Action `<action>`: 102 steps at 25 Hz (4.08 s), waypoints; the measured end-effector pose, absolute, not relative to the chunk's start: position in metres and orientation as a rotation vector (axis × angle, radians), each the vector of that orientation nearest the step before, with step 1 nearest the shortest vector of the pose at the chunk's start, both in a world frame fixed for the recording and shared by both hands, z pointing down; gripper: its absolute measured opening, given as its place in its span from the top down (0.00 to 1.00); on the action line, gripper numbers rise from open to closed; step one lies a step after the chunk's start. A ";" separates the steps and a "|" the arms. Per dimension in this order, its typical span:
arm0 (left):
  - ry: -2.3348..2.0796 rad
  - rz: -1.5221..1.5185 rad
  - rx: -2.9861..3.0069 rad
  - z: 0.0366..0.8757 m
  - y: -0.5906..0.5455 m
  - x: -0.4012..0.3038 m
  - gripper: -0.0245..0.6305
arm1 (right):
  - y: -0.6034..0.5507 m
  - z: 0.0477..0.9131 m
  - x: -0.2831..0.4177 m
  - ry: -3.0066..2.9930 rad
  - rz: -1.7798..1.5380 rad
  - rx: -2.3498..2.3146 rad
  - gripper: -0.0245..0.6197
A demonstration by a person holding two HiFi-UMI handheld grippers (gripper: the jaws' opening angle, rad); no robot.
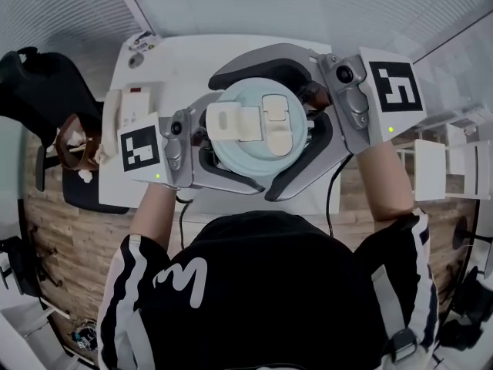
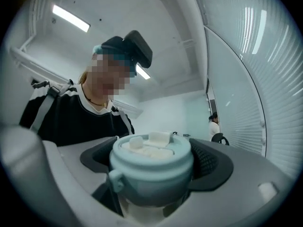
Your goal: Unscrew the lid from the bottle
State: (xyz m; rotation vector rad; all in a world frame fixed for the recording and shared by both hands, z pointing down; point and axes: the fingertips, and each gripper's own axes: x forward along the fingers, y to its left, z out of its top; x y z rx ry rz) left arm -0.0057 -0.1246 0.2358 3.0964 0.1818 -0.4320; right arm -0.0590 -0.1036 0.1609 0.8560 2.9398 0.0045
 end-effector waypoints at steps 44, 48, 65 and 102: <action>-0.235 -0.394 3.190 0.242 -0.154 -0.011 0.29 | -0.136 0.173 -0.081 3.115 0.344 -0.092 0.17; -0.104 -0.399 3.165 0.243 -0.151 -0.012 0.29 | -0.133 0.173 -0.081 3.117 0.318 0.031 0.17; 0.208 -0.461 3.104 0.227 -0.110 -0.004 0.29 | -0.087 0.154 -0.058 2.960 0.204 0.765 0.20; -0.996 -0.450 3.011 0.254 -0.192 -0.031 0.29 | -0.182 0.227 0.035 2.922 0.166 -0.994 0.43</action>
